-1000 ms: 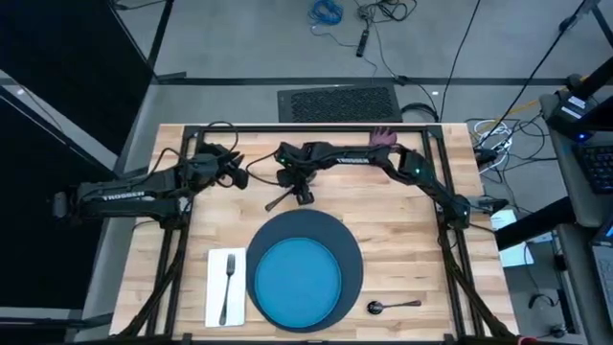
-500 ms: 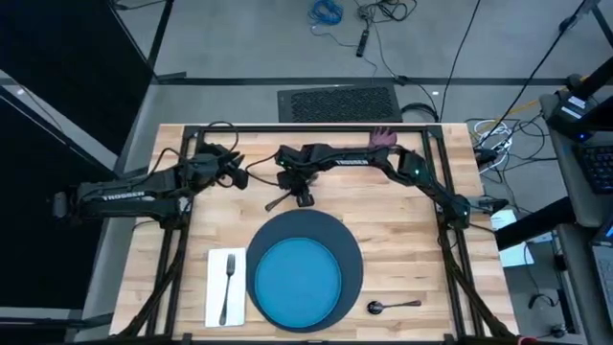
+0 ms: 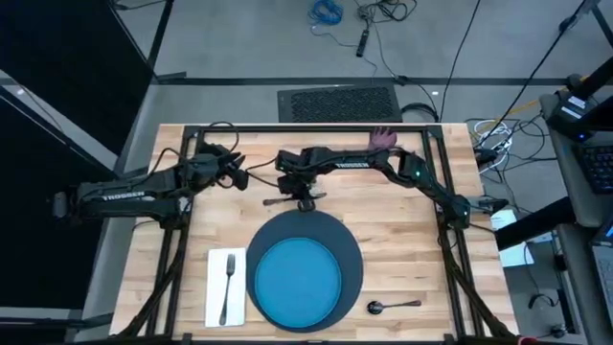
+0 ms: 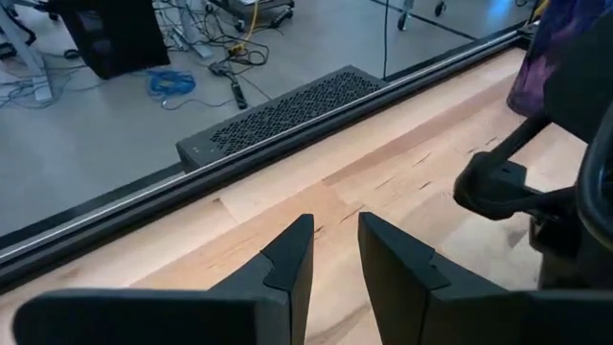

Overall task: Set table place
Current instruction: Put the black knife to the right of the dark blue placemat

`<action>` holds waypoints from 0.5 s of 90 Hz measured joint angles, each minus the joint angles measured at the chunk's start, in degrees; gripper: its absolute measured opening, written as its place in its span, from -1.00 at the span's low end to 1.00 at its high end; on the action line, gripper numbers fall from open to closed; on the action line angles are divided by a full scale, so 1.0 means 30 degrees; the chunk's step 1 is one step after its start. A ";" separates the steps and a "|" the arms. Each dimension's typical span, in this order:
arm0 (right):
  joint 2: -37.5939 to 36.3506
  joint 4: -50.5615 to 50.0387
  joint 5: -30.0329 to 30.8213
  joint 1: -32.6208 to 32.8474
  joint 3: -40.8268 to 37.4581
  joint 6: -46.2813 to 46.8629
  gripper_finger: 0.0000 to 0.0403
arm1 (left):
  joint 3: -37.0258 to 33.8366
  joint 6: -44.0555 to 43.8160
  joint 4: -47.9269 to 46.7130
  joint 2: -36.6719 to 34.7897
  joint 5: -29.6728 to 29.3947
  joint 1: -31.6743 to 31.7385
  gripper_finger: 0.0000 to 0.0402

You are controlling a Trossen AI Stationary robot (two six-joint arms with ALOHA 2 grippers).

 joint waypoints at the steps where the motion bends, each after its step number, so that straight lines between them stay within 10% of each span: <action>1: -0.0004 -0.0100 -0.0009 0.0001 -0.0018 0.0000 -1.00 | 0.0000 0.0004 0.0000 0.0000 0.0022 0.0000 -0.64; 45: -0.0157 -0.4171 -0.0143 -0.0022 -0.1735 -0.0177 -1.00 | 0.0000 -0.0003 -0.0044 0.0000 0.0320 0.0002 -0.64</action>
